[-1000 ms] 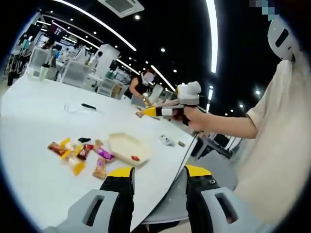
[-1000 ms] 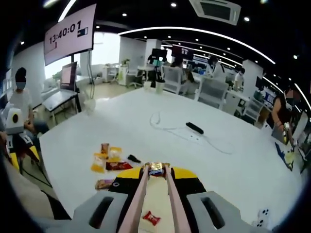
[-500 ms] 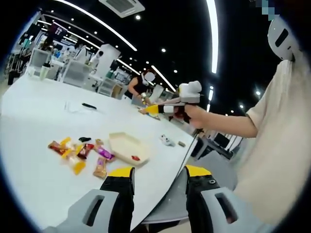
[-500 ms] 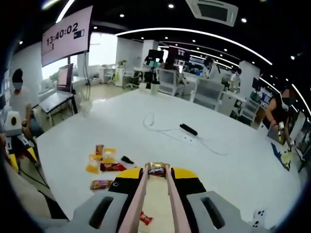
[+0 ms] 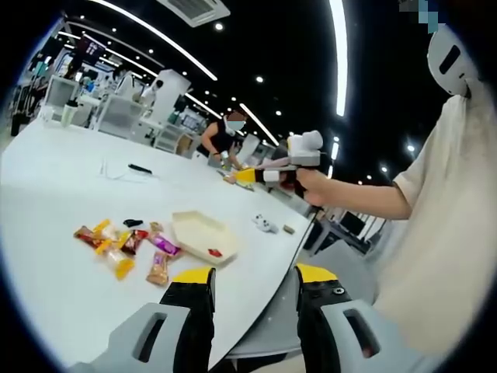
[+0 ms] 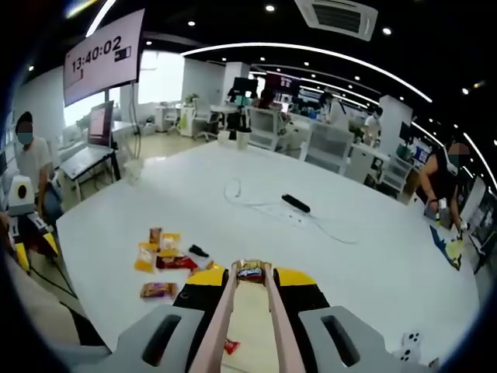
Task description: Place the target food into the container with the food tongs after gripping and lifting it, then release it inside without dropping or visibly crushing the food.
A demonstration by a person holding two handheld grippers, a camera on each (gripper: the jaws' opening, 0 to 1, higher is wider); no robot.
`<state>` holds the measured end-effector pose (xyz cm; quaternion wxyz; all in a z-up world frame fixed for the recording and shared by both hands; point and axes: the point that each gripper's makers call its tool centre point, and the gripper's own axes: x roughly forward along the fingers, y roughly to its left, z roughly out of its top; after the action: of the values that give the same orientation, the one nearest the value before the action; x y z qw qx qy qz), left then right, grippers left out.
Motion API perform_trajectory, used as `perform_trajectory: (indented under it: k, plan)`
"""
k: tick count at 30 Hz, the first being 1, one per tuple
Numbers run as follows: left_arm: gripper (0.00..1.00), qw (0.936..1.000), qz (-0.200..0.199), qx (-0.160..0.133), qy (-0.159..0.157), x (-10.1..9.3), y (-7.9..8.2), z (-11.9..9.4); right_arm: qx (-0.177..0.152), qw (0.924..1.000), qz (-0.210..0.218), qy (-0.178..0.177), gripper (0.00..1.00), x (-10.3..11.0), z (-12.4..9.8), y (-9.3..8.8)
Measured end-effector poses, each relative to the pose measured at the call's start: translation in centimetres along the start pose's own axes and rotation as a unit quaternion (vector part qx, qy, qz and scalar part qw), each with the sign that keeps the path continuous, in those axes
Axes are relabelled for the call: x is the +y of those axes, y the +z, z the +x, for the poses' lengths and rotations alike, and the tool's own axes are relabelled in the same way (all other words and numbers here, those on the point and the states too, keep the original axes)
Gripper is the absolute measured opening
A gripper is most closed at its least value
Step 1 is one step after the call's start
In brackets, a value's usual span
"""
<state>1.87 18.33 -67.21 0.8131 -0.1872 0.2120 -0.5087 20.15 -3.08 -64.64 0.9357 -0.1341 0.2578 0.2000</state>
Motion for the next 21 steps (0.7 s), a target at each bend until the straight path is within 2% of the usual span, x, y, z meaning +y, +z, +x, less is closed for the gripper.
perform_trajectory:
  k: [21]
  plan:
    - [0.39,1.0000,-0.007,-0.002,0.002,0.05,-0.42,-0.04,0.005,1.0000,-0.006,0.004,0.22,0.43,0.25,-0.23]
